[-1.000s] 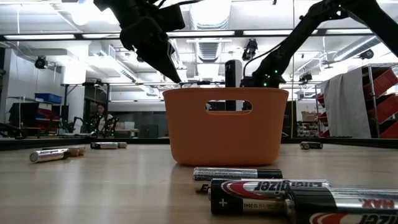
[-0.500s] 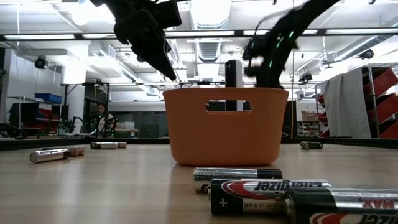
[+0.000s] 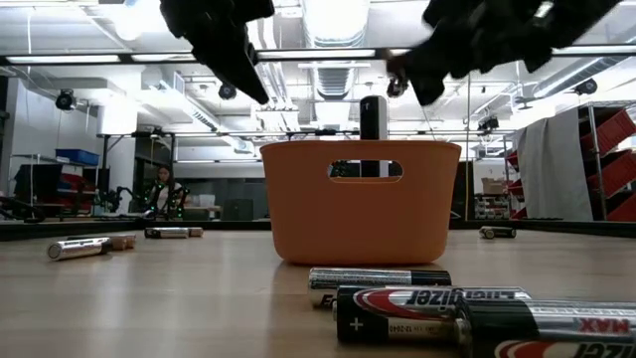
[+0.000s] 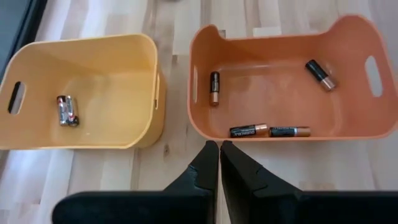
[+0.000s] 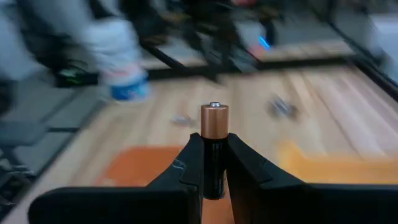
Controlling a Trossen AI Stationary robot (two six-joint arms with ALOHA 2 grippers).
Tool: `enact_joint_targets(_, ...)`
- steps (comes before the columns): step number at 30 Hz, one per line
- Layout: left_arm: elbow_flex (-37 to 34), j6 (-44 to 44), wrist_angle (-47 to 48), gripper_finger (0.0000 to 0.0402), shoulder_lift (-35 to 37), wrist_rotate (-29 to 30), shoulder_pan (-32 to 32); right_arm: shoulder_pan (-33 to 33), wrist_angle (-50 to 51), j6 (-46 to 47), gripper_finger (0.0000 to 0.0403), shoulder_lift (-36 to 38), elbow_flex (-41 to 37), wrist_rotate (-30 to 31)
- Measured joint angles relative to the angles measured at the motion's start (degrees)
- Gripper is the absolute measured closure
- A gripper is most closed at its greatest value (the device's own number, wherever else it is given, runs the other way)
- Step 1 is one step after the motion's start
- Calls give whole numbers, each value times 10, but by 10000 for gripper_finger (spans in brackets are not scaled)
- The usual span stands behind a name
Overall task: Sort batteries
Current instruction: Put the black battery into the orange bin, then put the silver battery into the yellow bin
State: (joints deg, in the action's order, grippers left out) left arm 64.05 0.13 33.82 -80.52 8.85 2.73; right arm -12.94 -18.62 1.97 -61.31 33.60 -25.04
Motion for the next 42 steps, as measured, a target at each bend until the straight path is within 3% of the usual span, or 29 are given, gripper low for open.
enact_joint_targets(3, 0, -14, 11, 402, 10, 12, 1, 53, -105, -1, 369, -17, -33, 23)
enact_joint_targets(7, 0, -27, 14, 402, 18, 13, 1, 107, -155, -32, 369, -64, -44, 66)
enact_joint_targets(11, 0, -33, 17, 402, 18, 13, 3, 126, -162, -33, 369, -123, -30, 101)
enact_joint_targets(17, 0, -40, 27, 402, 18, 13, 3, 130, -160, -33, 368, -216, -4, 101)
enact_joint_targets(23, 0, -63, 38, 402, 18, 12, 6, 130, -145, -36, 323, -277, 24, 102)
enact_joint_targets(33, 0, -109, 77, 402, 17, 12, 15, 130, -52, -58, 284, -271, 60, 101)
enact_joint_targets(42, 0, -161, 123, 402, 17, 66, 15, 129, 32, -81, 304, -190, 63, 101)
